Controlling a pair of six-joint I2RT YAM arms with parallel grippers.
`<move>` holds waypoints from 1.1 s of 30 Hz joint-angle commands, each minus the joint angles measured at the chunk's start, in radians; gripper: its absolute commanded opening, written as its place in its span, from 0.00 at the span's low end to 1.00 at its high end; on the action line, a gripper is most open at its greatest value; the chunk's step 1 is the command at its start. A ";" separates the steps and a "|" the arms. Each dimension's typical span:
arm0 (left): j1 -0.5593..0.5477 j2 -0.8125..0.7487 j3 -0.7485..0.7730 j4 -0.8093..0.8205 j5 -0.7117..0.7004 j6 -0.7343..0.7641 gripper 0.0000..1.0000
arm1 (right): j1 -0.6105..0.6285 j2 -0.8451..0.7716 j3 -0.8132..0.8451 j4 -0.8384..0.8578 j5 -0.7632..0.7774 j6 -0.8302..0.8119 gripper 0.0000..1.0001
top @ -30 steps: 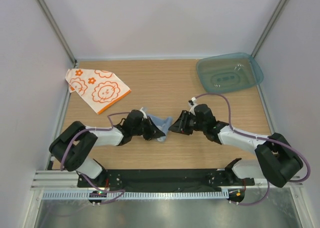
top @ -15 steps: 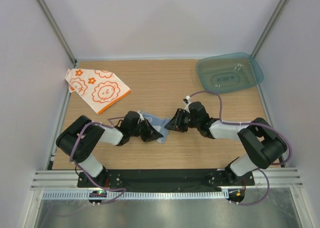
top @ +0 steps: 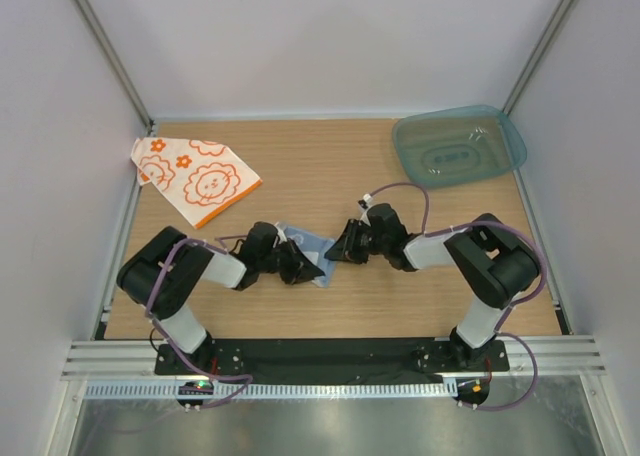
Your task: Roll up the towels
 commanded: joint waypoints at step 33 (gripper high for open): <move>-0.474 -0.186 0.493 -0.927 -0.907 0.629 0.54 | 0.086 0.017 0.178 -0.426 0.268 -0.108 0.24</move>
